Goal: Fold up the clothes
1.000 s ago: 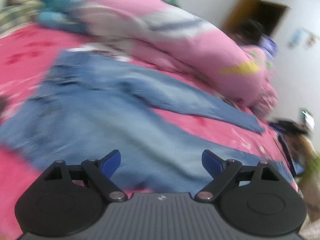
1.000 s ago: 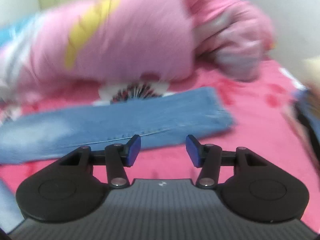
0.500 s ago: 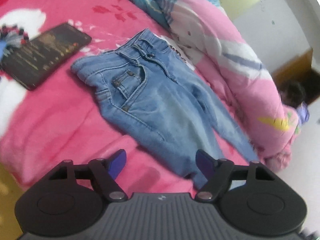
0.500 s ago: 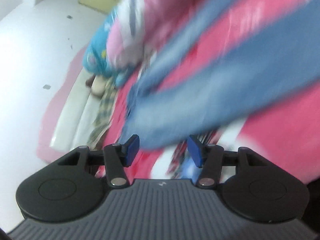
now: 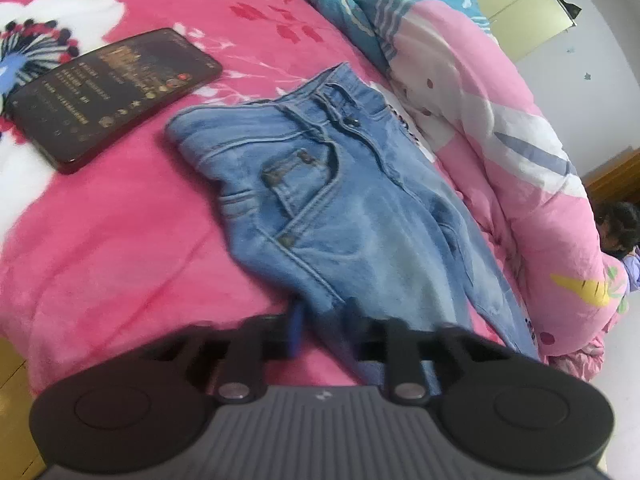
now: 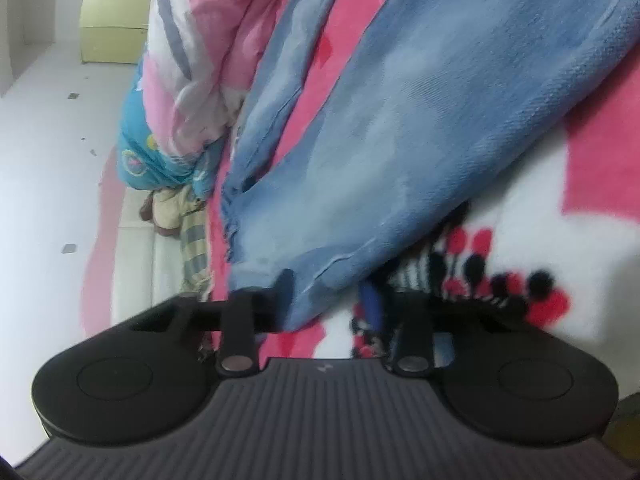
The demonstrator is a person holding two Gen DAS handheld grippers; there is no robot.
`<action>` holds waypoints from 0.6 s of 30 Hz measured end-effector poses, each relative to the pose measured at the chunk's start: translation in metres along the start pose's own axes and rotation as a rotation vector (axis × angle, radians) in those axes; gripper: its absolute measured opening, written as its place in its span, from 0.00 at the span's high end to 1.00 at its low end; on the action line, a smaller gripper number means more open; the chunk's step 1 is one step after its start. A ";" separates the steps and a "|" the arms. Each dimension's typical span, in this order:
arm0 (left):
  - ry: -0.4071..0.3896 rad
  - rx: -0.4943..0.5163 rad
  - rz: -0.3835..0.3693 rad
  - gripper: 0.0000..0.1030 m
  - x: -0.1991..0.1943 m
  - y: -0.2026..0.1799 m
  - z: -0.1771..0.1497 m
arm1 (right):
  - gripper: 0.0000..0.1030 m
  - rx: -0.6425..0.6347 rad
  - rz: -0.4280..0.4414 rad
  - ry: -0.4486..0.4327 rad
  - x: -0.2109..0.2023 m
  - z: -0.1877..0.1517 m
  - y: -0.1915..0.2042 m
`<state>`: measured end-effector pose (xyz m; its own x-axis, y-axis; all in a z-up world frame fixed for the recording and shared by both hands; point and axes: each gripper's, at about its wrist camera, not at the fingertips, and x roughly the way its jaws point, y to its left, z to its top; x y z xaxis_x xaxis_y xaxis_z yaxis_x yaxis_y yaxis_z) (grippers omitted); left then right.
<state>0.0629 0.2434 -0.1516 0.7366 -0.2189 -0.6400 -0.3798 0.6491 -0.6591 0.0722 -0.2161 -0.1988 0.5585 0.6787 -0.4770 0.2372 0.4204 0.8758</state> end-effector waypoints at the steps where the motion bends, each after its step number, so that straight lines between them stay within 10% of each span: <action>1: 0.002 -0.012 -0.011 0.94 -0.002 0.004 0.001 | 0.92 -0.008 -0.008 -0.005 -0.001 -0.001 -0.001; 18: -0.036 0.186 0.007 0.93 -0.049 0.020 0.007 | 0.95 -0.275 -0.098 0.045 -0.020 -0.026 0.025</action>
<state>0.0233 0.2722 -0.1310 0.7549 -0.1900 -0.6277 -0.2774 0.7747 -0.5682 0.0459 -0.2034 -0.1691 0.5060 0.6504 -0.5665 0.0605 0.6285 0.7755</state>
